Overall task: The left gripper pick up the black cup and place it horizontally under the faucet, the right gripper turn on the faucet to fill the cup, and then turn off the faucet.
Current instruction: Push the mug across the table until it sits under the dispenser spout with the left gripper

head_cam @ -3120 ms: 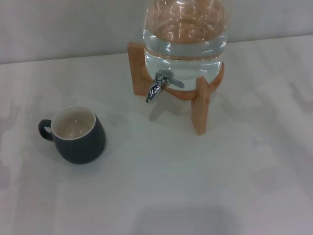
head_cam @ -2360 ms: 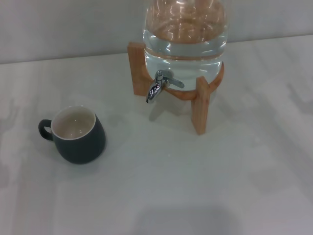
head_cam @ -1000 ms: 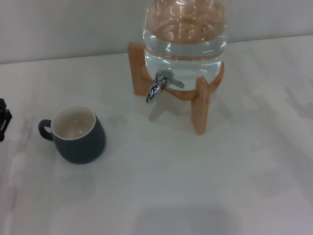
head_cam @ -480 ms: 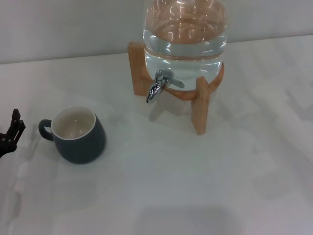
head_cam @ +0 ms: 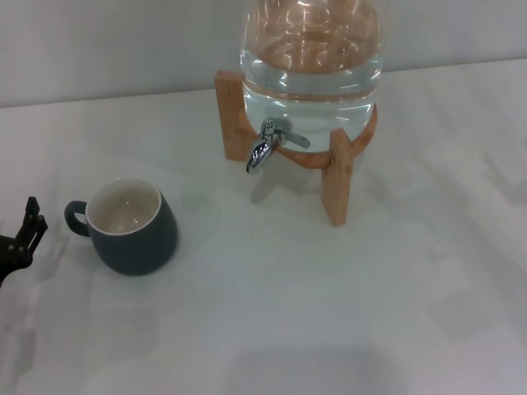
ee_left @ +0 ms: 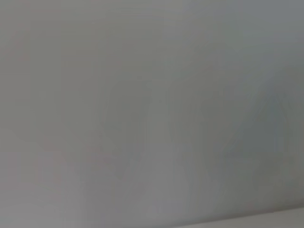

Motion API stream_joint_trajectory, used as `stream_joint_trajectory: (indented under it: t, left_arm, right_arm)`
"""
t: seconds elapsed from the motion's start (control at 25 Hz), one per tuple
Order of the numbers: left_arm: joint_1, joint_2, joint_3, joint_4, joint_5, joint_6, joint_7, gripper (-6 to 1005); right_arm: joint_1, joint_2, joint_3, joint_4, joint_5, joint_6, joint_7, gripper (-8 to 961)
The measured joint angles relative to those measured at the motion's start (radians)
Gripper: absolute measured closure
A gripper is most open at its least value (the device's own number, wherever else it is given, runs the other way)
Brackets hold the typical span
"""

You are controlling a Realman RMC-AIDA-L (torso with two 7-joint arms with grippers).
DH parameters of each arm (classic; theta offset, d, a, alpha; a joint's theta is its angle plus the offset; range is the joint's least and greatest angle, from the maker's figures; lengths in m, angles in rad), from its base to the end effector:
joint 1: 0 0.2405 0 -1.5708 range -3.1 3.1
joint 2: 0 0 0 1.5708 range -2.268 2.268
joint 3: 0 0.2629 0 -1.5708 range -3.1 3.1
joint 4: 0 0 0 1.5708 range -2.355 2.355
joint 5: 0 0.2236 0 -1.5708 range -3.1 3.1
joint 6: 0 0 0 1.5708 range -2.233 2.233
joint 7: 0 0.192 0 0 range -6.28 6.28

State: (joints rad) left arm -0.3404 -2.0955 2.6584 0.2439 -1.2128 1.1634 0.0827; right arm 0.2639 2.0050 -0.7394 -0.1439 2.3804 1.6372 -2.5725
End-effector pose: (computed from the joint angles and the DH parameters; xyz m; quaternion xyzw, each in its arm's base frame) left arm -0.3511 0.3447 -0.0644 -0.7127 -0.2287 -0.2336 0.6206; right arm 0.3548 0.3139 0.0820 -0.6419 0.1622 0.4489 0.6001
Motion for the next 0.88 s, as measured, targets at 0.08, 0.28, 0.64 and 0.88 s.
stream_joint_trajectory:
  t: [0.08, 0.28, 0.64, 0.88]
  left_arm:
    - [0.006, 0.000, 0.001, 0.000, 0.000, -0.002, 0.001, 111]
    - [0.019, 0.000, 0.002, 0.009, 0.000, -0.002, 0.002, 111]
    - [0.006, 0.001, 0.026, 0.016, 0.001, -0.032, 0.002, 111]
    - [0.004, 0.001, 0.033, 0.024, 0.001, -0.036, 0.006, 111]
  right_arm:
    - [0.000, -0.001, 0.000, 0.000, -0.001, 0.001, 0.000, 129]
    - [0.000, -0.002, 0.000, -0.011, -0.001, -0.001, 0.000, 129]
    - [0.004, -0.002, 0.000, -0.013, -0.001, -0.003, 0.000, 129]
    - [0.003, -0.002, 0.000, -0.014, -0.001, -0.002, 0.000, 129]
